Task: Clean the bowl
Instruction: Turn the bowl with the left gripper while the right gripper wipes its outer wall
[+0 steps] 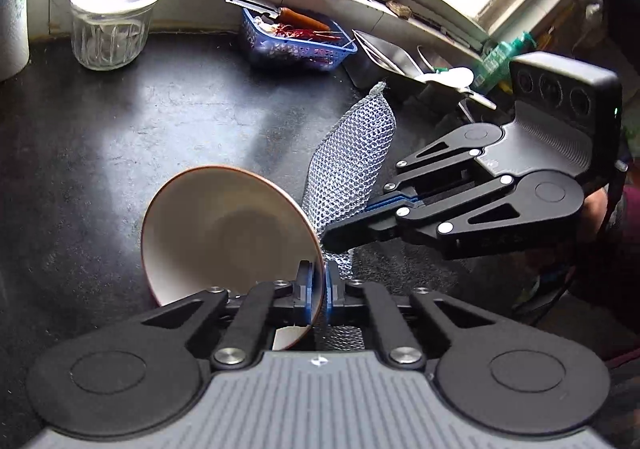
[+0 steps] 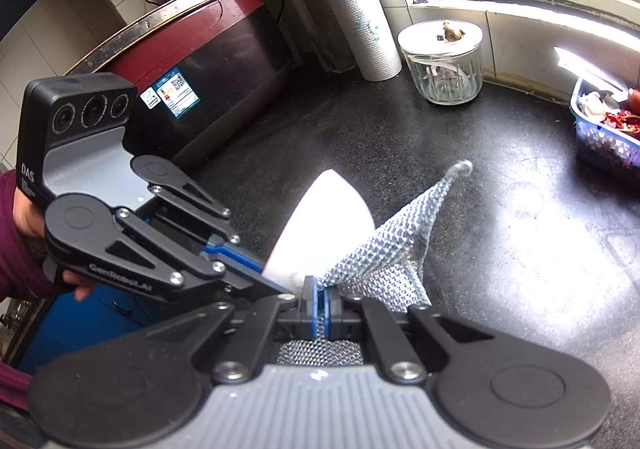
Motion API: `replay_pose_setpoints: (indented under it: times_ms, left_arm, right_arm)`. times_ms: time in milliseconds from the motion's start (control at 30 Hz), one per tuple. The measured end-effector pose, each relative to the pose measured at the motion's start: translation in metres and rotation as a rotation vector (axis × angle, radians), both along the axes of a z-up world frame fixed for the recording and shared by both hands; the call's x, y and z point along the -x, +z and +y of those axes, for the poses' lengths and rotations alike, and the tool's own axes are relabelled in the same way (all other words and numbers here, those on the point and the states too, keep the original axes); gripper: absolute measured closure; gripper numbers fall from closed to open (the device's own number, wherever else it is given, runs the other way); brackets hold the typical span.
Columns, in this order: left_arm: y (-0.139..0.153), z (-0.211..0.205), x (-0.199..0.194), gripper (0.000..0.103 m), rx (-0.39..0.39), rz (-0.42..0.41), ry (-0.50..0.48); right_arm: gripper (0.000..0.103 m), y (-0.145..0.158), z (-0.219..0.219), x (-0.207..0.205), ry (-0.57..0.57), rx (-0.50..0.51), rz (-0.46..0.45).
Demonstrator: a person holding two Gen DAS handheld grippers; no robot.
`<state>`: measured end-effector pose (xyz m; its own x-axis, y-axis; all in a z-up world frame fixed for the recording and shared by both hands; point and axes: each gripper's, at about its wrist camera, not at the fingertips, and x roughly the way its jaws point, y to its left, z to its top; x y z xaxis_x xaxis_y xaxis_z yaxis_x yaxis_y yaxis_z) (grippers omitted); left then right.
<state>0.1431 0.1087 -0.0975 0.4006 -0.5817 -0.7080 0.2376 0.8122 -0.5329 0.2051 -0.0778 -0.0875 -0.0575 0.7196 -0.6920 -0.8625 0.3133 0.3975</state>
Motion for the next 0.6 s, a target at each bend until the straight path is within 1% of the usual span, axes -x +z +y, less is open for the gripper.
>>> replay_pose_setpoints:
  times_ms: [67, 200, 300, 433, 533, 600]
  left_arm:
    - [-0.004, 0.006, 0.0, 0.098, 0.073, 0.033, 0.049]
    - [-0.018, 0.023, 0.004, 0.098, 0.259, 0.104, 0.2]
    - [-0.028, 0.032, 0.008, 0.097, 0.374, 0.147, 0.31]
    - [-0.036, 0.033, 0.01, 0.096, 0.444, 0.175, 0.412]
    - [-0.039, 0.033, 0.011, 0.095, 0.482, 0.189, 0.487]
    - [-0.04, 0.032, 0.011, 0.095, 0.492, 0.194, 0.511]
  right_arm:
    - [0.1, 0.001, -0.002, -0.003, -0.003, 0.0, -0.005]
    - [0.1, 0.002, -0.006, -0.007, -0.007, -0.014, 0.002]
    - [0.1, 0.002, -0.011, -0.008, -0.01, -0.029, 0.021]
    - [0.1, 0.002, -0.018, 0.0, 0.006, -0.052, 0.048]
    - [0.1, 0.006, -0.017, 0.016, 0.044, -0.054, 0.036]
    - [0.1, 0.008, -0.015, 0.025, 0.062, -0.053, 0.031]
